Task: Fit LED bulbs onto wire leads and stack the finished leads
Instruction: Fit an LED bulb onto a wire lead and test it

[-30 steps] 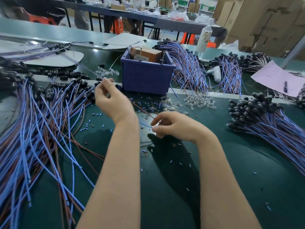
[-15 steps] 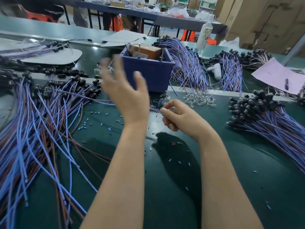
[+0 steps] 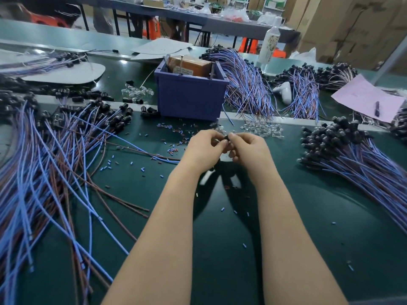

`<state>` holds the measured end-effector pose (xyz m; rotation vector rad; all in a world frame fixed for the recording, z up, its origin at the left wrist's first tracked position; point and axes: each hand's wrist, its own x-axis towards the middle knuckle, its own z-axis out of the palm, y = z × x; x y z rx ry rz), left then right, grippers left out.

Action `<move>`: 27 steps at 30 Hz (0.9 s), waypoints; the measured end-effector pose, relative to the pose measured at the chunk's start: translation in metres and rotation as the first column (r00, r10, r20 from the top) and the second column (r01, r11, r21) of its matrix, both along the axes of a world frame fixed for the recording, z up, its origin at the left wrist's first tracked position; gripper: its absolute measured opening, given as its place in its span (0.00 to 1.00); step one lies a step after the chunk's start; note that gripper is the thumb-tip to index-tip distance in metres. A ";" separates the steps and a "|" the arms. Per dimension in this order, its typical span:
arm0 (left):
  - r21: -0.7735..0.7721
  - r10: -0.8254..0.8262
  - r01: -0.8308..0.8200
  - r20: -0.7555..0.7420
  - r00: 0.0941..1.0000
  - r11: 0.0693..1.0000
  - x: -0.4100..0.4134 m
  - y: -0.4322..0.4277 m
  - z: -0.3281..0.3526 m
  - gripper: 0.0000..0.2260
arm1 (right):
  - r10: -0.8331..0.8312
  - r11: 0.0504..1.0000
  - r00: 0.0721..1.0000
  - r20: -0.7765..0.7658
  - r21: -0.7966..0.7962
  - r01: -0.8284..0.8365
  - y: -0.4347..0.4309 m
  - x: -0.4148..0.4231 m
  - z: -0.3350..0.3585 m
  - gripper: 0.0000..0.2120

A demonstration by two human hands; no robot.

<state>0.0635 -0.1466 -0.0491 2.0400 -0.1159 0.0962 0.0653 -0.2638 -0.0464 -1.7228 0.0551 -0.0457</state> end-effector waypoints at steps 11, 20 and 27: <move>-0.057 -0.088 0.094 0.088 0.992 0.994 -0.003 0.008 0.005 0.05 | 0.028 0.861 0.997 -0.077 0.508 0.015 0.002 0.004 -0.002 0.11; 0.032 -0.040 0.037 0.103 0.994 0.999 -0.003 0.000 0.012 0.06 | -0.138 0.953 0.986 0.098 0.285 0.105 0.005 0.004 -0.002 0.12; 0.136 -0.015 0.006 0.066 0.998 0.991 -0.005 -0.003 0.015 0.07 | -0.219 0.871 0.971 -0.099 0.428 0.241 -0.001 0.012 -0.007 0.16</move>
